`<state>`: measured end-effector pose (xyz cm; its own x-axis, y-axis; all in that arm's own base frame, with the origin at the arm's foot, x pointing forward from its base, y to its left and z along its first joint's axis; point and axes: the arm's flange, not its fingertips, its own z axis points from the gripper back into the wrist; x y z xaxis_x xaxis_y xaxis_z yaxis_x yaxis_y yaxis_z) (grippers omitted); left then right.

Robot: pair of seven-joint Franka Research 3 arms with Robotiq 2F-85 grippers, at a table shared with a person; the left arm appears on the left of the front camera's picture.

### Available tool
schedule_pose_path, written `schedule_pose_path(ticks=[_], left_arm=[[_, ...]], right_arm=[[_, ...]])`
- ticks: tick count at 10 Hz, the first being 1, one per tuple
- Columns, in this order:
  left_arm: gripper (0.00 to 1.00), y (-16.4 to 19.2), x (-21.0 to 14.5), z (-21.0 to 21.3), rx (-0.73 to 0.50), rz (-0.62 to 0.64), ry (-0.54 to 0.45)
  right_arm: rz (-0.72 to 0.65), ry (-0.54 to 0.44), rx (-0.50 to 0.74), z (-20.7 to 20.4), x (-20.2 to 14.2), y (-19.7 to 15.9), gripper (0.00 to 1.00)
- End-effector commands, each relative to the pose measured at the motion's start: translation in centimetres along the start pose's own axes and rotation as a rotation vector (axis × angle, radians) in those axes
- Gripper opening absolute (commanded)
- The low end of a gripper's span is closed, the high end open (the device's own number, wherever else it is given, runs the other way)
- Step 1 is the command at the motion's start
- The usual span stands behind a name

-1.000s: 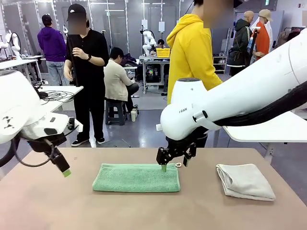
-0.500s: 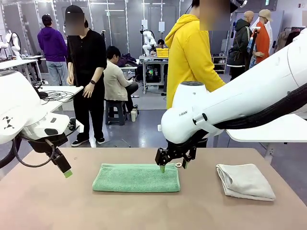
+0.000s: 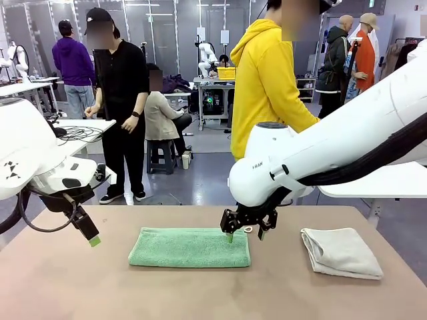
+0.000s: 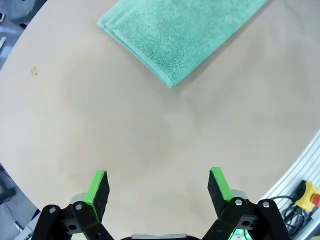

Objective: Fold the towels and place them in the basket.
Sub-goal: When a person lays out a Towel with hook on the table, fold it in half twice.

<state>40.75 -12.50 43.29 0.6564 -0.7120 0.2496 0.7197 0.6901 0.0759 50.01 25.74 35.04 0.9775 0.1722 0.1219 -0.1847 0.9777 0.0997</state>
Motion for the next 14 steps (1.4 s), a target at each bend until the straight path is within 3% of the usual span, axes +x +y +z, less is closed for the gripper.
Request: schedule_pose_path(ticks=[1, 11, 13, 14], left_arm=[[1.0, 0.2, 0.4, 0.0, 0.017, 0.007, 0.005], [1.0, 0.2, 0.4, 0.0, 0.017, 0.007, 0.005], [1.0, 0.2, 0.4, 0.0, 0.017, 0.007, 0.005], [1.0, 0.2, 0.4, 0.0, 0.017, 0.007, 0.005]], right_arm=[[-0.097, -0.056, -0.021, -2.1, 0.6, 0.2, 1.0], [-0.179, -0.001, -0.055, -6.3, 3.8, 0.7, 1.0], [-0.187, -0.001, -0.047, -6.4, 3.8, 0.5, 0.84], [-0.186, 0.001, -0.048, -6.5, 3.8, 0.4, 0.53]])
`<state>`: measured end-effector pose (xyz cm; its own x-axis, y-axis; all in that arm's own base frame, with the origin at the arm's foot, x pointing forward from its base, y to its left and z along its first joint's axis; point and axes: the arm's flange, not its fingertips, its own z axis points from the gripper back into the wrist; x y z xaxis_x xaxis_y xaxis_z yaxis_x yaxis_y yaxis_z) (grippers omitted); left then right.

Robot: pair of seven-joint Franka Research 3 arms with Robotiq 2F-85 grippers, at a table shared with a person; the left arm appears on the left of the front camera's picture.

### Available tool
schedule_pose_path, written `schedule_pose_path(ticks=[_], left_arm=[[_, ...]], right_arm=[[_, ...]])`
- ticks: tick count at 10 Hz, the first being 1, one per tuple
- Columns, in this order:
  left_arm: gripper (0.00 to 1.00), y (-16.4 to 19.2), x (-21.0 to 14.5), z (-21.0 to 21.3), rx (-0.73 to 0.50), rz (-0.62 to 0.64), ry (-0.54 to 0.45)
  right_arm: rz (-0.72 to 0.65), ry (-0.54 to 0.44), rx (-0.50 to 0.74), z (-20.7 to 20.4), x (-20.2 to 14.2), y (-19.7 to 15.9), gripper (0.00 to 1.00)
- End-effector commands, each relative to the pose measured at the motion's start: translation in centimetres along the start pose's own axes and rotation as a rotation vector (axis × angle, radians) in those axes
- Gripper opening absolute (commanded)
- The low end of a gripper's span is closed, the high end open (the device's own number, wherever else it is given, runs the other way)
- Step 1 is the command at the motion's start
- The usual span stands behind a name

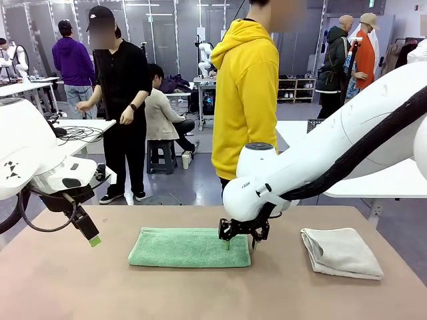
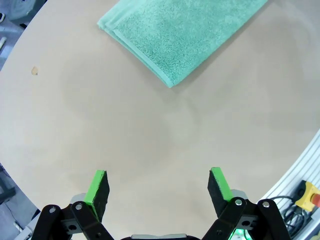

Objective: Fold the towels and place them in the basket.
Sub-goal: When a person lays out a Towel with hook on the table, fold it in half twice.

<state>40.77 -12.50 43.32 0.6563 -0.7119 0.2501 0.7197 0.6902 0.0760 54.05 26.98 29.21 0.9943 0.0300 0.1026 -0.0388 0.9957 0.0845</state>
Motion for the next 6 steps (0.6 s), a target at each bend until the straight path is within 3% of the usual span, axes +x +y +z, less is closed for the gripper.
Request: schedule_pose_path(ticks=[1, 2, 6], left_arm=[[1.0, 0.2, 0.39, 0.03, 0.017, 0.007, 0.006], [1.0, 0.2, 0.39, 0.03, 0.017, 0.007, 0.006], [1.0, 0.2, 0.39, 0.03, 0.017, 0.007, 0.006]], right_arm=[[-0.043, 0.004, -0.014, -0.43, 0.3, 0.65, 0.3], [-0.046, 0.011, -0.014, -0.56, 0.34, 0.59, 0.0], [-0.058, 0.024, -0.013, -0.9, 0.66, 0.7, 0.0]])
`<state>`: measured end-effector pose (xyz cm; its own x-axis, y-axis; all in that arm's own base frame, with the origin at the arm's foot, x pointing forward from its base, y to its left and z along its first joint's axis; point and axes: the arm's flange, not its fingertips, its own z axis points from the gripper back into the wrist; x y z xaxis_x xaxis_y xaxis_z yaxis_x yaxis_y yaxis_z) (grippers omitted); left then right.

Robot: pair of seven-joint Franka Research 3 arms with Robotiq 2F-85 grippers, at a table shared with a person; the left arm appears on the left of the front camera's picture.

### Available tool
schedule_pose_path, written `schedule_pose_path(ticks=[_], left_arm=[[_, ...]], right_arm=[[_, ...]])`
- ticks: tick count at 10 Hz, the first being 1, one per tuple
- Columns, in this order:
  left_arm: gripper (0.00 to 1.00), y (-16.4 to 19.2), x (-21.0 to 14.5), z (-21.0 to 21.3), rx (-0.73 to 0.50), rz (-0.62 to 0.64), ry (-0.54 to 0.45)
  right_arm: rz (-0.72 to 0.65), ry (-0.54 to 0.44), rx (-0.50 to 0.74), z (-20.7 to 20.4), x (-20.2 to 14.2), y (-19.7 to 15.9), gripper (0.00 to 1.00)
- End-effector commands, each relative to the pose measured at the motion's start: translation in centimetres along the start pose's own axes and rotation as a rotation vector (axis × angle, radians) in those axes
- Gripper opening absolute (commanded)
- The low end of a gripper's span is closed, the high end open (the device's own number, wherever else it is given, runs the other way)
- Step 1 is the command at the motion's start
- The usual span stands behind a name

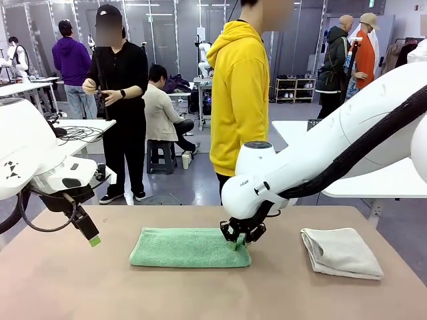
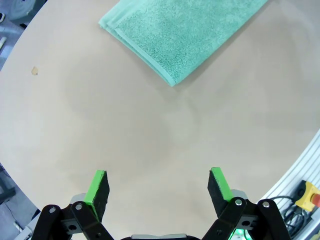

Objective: Fold the towels and place them in the basket.
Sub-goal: When a person lays out a Towel with hook on the table, fold it in half twice.

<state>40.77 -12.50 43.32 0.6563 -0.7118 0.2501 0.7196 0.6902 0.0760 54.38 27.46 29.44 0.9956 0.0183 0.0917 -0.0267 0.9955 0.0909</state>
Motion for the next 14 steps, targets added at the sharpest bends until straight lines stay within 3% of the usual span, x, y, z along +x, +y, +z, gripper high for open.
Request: schedule_pose_path(ticks=[1, 5, 9, 11, 14], left_arm=[[1.0, 0.2, 0.4, 0.0, 0.017, 0.007, 0.006], [1.0, 0.2, 0.4, 0.0, 0.017, 0.007, 0.006], [1.0, 0.2, 0.4, 0.0, 0.017, 0.007, 0.006], [1.0, 0.2, 0.4, 0.0, 0.017, 0.007, 0.006], [1.0, 0.2, 0.4, 0.0, 0.017, 0.007, 0.006]], right_arm=[[-0.046, 0.017, -0.022, -1.0, 0.4, 0.3, 0.0], [-0.026, 0.027, -0.023, 0.1, 0.1, -0.1, 0.0], [0.038, 0.013, -0.22, 6.4, -1.7, -5.7, 0.0], [0.062, -0.022, -0.245, 9.8, -2.2, -7.6, 0.0], [0.145, -0.077, -0.247, 14.0, -1.3, -5.7, 0.0]])
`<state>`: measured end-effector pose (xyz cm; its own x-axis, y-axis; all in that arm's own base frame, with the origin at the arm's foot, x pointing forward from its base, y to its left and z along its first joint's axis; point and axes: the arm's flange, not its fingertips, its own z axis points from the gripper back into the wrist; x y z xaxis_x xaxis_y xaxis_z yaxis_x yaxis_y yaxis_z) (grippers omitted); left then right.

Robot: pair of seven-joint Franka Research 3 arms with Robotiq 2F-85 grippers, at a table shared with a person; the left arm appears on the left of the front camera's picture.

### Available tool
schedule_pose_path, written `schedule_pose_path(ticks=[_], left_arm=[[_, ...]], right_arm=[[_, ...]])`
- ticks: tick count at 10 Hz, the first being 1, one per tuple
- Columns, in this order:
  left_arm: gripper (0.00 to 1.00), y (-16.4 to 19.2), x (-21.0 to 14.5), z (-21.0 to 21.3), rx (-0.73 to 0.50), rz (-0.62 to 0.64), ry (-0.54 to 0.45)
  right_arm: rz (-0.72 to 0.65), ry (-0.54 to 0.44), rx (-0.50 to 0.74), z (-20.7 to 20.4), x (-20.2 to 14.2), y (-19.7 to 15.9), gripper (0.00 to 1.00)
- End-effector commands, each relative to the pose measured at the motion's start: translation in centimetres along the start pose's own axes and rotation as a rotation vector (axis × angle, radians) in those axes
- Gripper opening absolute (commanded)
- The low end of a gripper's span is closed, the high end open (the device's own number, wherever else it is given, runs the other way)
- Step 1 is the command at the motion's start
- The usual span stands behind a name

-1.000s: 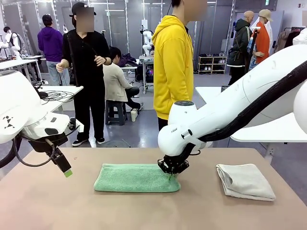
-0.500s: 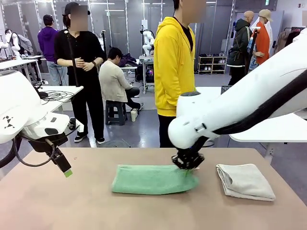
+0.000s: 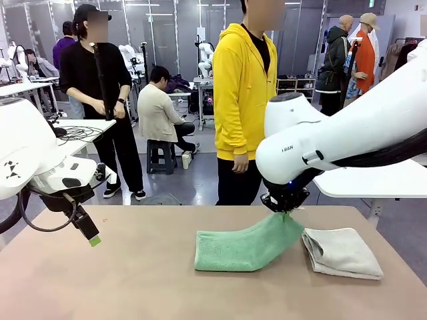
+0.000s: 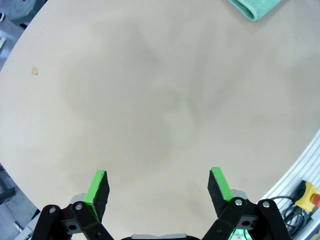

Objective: Fold the towels and place them in the basket.
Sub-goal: When a person lays out a Towel with hook on the table, fold it in half twice.

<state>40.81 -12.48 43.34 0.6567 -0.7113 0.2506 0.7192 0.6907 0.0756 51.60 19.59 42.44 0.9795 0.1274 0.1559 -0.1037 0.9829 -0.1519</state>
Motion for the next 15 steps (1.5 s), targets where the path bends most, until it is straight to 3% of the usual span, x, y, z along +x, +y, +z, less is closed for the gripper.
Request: schedule_pose_path(ticks=[1, 5, 11, 15], left_arm=[[1.0, 0.2, 0.4, 0.0, 0.017, 0.006, 0.006], [1.0, 0.2, 0.4, 0.0, 0.017, 0.006, 0.006], [1.0, 0.2, 0.4, 0.0, 0.017, 0.006, 0.006], [1.0, 0.2, 0.4, 0.0, 0.017, 0.006, 0.006]], right_arm=[[0.058, -0.029, -0.016, 1.1, 1.2, 2.1, 0.0], [0.116, 0.002, 0.071, 1.2, 2.7, 6.9, 0.0], [0.224, 0.096, 0.129, -1.9, 4.1, 15.7, 0.0], [0.259, 0.158, 0.145, -4.1, 4.5, 19.3, 0.0]])
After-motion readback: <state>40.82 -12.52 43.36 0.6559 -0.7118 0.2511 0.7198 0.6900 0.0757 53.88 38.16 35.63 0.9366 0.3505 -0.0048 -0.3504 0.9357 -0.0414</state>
